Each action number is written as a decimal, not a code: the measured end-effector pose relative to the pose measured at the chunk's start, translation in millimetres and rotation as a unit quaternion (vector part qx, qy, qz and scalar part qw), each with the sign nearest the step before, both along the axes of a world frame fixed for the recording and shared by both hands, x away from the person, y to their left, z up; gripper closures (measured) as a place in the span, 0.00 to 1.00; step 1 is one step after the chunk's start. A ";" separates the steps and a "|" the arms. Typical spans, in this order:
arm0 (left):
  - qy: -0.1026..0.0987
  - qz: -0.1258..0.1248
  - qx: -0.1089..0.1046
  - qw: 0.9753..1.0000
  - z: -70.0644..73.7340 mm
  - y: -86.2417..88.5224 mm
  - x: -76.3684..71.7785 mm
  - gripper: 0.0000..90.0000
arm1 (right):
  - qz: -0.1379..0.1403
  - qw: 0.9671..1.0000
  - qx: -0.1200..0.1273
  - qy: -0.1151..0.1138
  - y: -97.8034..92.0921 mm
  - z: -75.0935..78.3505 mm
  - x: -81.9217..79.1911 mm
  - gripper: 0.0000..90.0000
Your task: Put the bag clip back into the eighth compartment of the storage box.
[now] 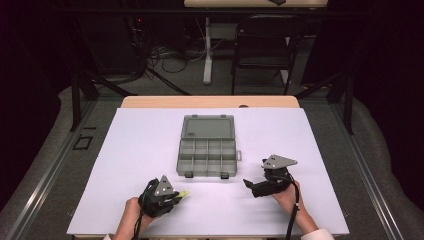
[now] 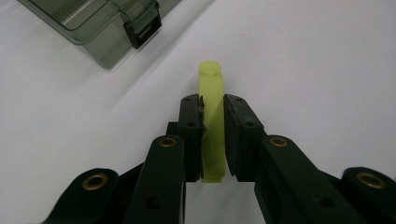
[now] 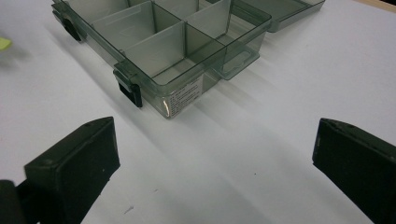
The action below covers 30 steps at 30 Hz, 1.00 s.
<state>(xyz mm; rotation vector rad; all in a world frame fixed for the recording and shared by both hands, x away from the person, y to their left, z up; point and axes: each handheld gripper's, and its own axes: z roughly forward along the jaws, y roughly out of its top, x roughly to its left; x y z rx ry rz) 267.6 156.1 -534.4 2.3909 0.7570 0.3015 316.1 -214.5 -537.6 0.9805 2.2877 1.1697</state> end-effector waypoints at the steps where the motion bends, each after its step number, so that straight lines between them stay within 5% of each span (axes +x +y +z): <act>1: -0.001 0.000 -0.001 1.000 0.5 -0.6 0.2 0.86 | 0.000 1.000 -0.001 -0.001 0.0 0.1 0.0 0.00; 30: -0.037 -0.016 -0.014 0.999 23.2 -23.5 16.0 0.86 | -0.001 1.000 0.005 -0.005 -0.5 -0.4 -0.3 0.00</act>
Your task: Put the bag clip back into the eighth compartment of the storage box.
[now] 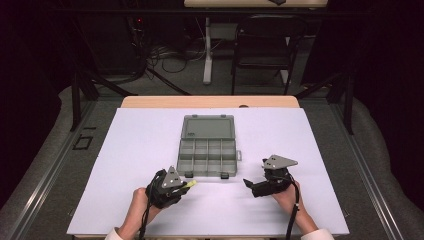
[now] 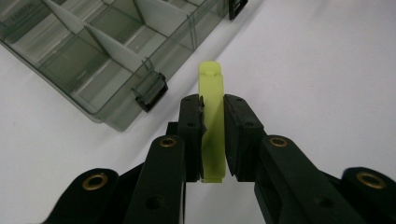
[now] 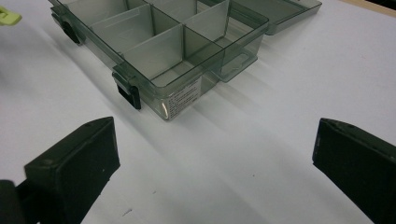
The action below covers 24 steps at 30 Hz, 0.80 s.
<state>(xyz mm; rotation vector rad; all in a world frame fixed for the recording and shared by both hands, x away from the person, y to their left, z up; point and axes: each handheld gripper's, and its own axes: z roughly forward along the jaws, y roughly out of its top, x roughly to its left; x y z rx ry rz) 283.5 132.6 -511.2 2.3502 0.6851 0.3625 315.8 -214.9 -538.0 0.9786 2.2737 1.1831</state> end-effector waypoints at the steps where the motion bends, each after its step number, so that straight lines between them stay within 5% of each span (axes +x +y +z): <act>1: 0.000 -0.001 0.000 1.000 0.8 -1.0 0.6 0.86 | 0.000 1.000 -0.001 0.000 -0.2 0.0 0.1 0.00; 24: -0.032 -0.015 0.005 0.999 21.9 -17.3 14.0 0.86 | 0.001 1.000 -0.002 0.000 -0.4 -0.6 0.0 0.00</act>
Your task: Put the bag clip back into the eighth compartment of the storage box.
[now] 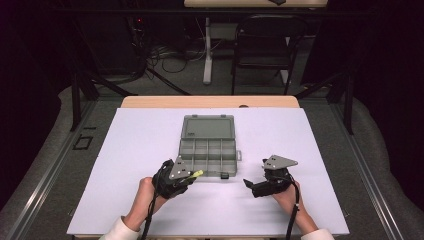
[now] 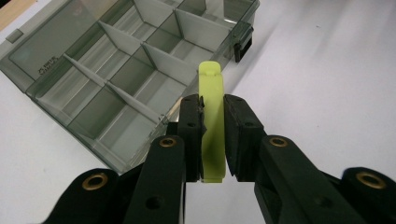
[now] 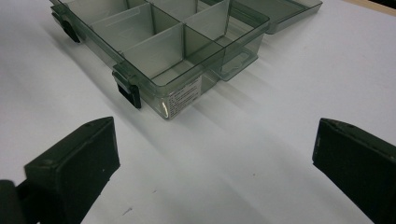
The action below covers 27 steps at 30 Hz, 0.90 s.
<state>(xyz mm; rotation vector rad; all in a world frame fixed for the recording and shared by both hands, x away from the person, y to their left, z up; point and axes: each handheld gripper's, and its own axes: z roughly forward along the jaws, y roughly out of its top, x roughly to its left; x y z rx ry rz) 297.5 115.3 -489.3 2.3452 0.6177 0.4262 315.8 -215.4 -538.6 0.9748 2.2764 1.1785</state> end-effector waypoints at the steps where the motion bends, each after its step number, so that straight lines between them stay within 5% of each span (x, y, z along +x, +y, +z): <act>1: -0.001 -0.002 0.002 1.000 1.2 -0.9 0.9 0.86 | 0.000 1.000 0.000 0.000 -0.1 -0.1 0.1 0.00; 27: -0.026 -0.012 0.012 1.000 22.2 -18.3 18.4 0.86 | -0.002 1.000 -0.002 0.001 -0.7 0.1 -0.1 0.00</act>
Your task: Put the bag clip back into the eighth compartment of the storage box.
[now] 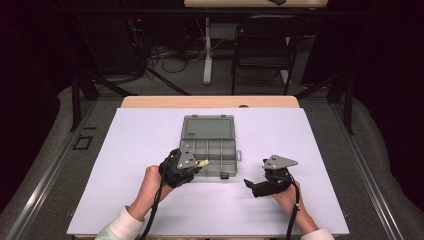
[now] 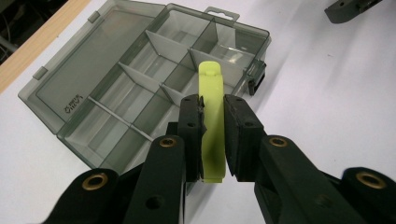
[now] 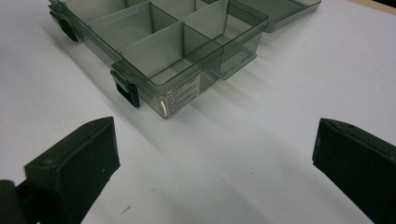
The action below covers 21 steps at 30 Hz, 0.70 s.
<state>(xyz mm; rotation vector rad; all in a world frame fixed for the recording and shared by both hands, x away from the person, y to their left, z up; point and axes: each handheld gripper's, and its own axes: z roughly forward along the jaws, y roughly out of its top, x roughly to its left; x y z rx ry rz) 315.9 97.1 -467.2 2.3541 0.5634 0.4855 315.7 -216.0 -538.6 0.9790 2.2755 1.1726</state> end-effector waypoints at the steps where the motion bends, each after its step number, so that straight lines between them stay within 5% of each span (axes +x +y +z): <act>1: -0.001 0.000 -0.003 1.000 0.4 -1.0 0.8 0.86 | 0.000 1.000 0.000 0.000 -0.1 0.0 0.0 0.00; 21: -0.005 0.001 -0.013 1.000 3.6 -24.7 22.5 0.86 | -0.002 1.000 0.001 0.000 -0.9 -0.2 0.4 0.00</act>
